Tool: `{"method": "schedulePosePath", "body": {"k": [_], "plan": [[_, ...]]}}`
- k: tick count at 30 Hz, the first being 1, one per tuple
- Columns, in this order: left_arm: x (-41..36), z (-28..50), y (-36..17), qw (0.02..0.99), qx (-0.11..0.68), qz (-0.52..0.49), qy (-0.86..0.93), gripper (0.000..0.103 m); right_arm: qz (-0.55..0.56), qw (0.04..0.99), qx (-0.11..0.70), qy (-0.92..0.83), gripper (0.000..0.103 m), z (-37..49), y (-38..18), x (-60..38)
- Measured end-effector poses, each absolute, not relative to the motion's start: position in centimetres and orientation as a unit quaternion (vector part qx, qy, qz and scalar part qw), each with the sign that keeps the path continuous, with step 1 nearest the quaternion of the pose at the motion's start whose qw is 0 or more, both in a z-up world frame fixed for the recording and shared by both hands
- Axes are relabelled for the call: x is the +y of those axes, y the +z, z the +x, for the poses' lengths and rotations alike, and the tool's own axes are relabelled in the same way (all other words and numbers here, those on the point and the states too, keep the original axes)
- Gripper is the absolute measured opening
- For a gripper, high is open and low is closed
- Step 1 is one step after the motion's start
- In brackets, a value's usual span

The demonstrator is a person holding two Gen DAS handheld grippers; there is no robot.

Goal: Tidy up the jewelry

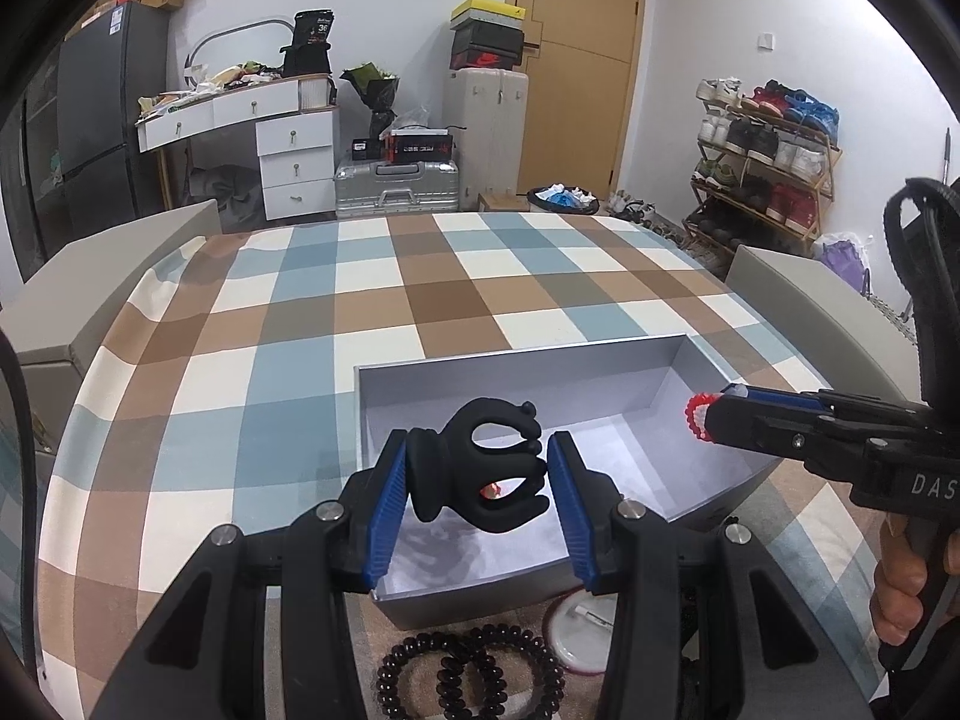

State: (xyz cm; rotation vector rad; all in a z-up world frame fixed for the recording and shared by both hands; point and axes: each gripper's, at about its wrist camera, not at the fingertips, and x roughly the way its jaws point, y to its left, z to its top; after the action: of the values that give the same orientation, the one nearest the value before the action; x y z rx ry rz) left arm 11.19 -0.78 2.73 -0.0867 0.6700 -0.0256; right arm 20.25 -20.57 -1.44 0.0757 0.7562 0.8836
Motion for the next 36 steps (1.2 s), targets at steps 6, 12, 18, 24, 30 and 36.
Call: {"method": "schedulePosePath", "body": {"k": [6,12,18,24,30,36], "plan": [[-1.2,11.0,3.0,0.942,0.333,-0.031,-0.018,0.040,0.036,0.839,0.344,0.420,0.043,19.8,-0.6,-20.8],[-0.8,10.6,3.4,0.937,0.346,-0.040,-0.017,0.058,0.029,0.840,0.346,0.417,0.069,19.5,-0.2,-21.1],[-0.6,8.6,4.1,0.943,0.330,-0.041,-0.014,0.083,0.011,0.850,0.335,0.406,0.097,18.5,0.6,-21.9],[-0.2,6.9,4.1,0.948,0.315,-0.037,-0.002,0.102,-0.028,0.866,0.316,0.386,0.103,16.8,1.1,-21.9],[0.0,6.5,3.9,0.947,0.319,-0.027,0.015,0.102,-0.048,0.867,0.315,0.382,0.103,15.8,0.7,-21.5],[0.1,6.1,3.2,0.943,0.330,-0.028,0.023,0.102,-0.064,0.865,0.325,0.378,0.103,15.2,-0.4,-21.3]]}}
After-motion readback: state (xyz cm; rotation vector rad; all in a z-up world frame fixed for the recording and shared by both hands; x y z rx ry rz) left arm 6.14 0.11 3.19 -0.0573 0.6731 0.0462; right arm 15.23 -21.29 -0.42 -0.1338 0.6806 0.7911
